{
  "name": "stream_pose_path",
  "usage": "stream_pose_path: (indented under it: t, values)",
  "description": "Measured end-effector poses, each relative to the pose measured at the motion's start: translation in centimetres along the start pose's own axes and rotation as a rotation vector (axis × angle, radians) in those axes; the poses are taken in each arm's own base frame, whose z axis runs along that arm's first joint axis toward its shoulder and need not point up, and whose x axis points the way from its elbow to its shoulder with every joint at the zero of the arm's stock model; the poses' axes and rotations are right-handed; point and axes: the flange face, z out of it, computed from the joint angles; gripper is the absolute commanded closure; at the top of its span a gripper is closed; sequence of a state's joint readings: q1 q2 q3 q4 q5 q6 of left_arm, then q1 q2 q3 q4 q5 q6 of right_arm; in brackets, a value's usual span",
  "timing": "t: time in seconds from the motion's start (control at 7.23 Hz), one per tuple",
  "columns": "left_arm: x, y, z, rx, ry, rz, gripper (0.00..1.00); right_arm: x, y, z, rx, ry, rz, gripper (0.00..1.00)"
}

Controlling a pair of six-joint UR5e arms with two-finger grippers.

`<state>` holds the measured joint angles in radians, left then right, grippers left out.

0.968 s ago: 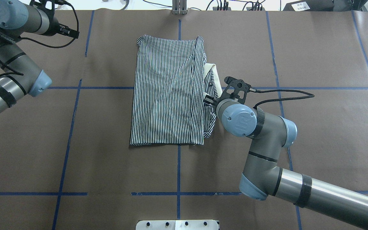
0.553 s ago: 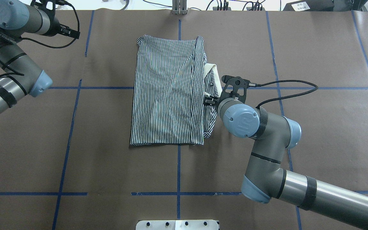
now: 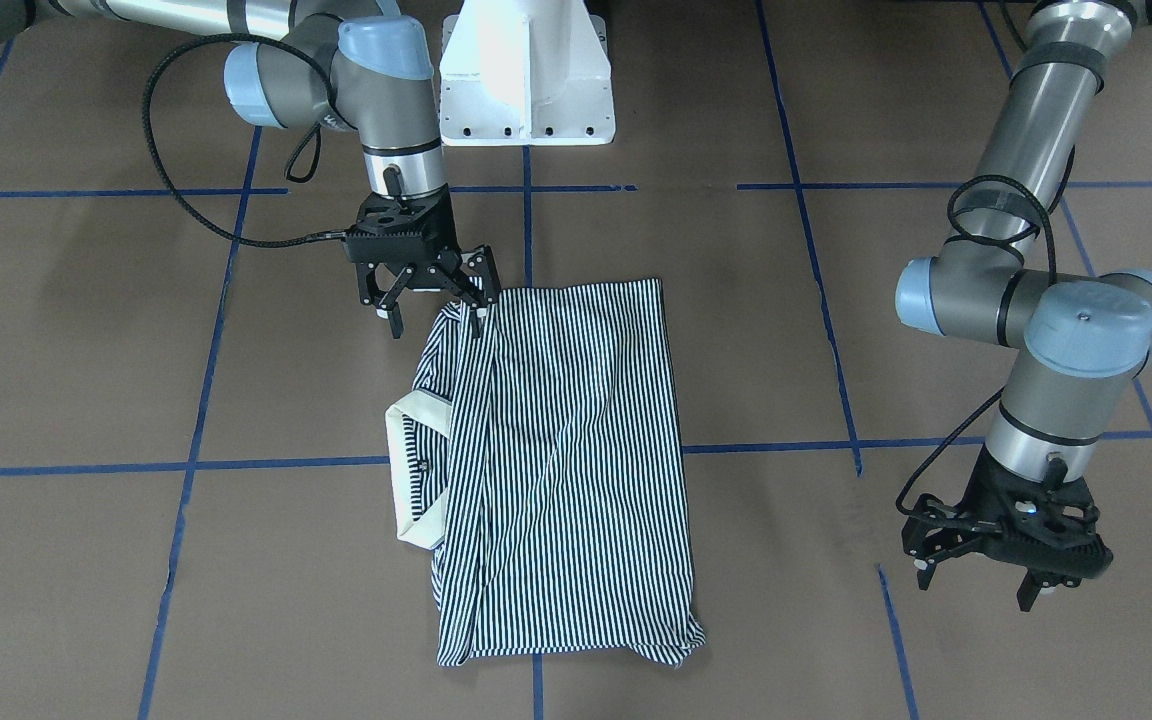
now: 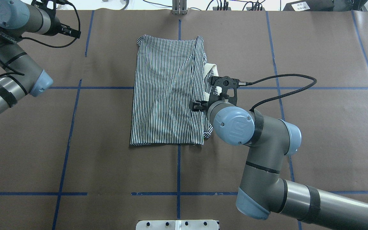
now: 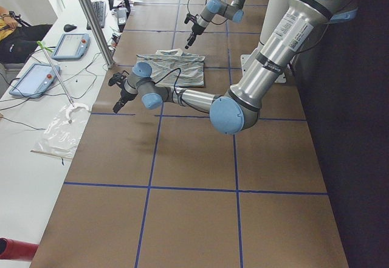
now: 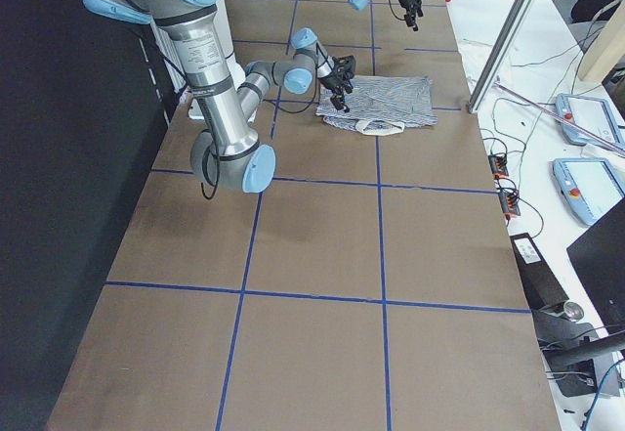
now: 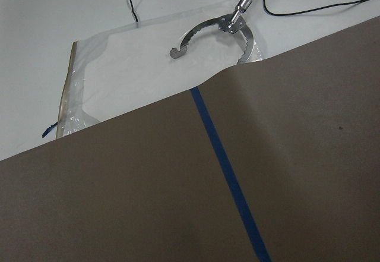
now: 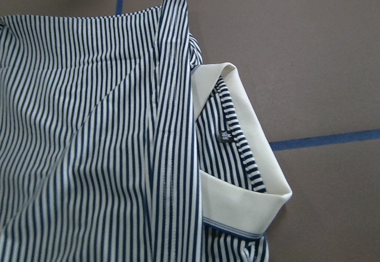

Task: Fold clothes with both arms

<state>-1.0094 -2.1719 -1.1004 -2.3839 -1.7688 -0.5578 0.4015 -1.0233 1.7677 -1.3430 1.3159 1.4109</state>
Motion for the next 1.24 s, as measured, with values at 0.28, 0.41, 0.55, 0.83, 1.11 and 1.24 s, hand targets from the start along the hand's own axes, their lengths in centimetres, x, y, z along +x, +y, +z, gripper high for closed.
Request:
stream_pose_path:
  t: [0.28, 0.41, 0.55, 0.83, 1.11, 1.24]
  values:
    - [1.1, 0.5, -1.3, -0.038, 0.098, -0.019, 0.00, -1.6, 0.3, -1.0, 0.025, -0.029, -0.023, 0.01]
    - [1.3, 1.9, -2.5, -0.074, 0.160, -0.041, 0.00, -2.0, 0.2, -1.2, 0.046, -0.030, -0.121, 0.01]
    - [1.1, 3.5, -4.1, -0.103, 0.203, -0.058, 0.00, -2.8, 0.1, -1.6, 0.065, -0.031, -0.252, 0.02]
    - [0.1, 7.1, -7.4, -0.122, 0.235, -0.065, 0.00, -3.6, 1.5, -1.5, 0.057, 0.020, -0.475, 0.07]
    - [-0.3, 8.6, -8.7, -0.125, 0.243, -0.064, 0.00, -4.7, 4.2, -1.3, 0.035, 0.056, -0.702, 0.17]
    - [-0.4, 8.8, -8.8, -0.126, 0.243, -0.064, 0.00, -4.9, 6.0, -1.1, 0.014, 0.061, -0.795, 0.21]
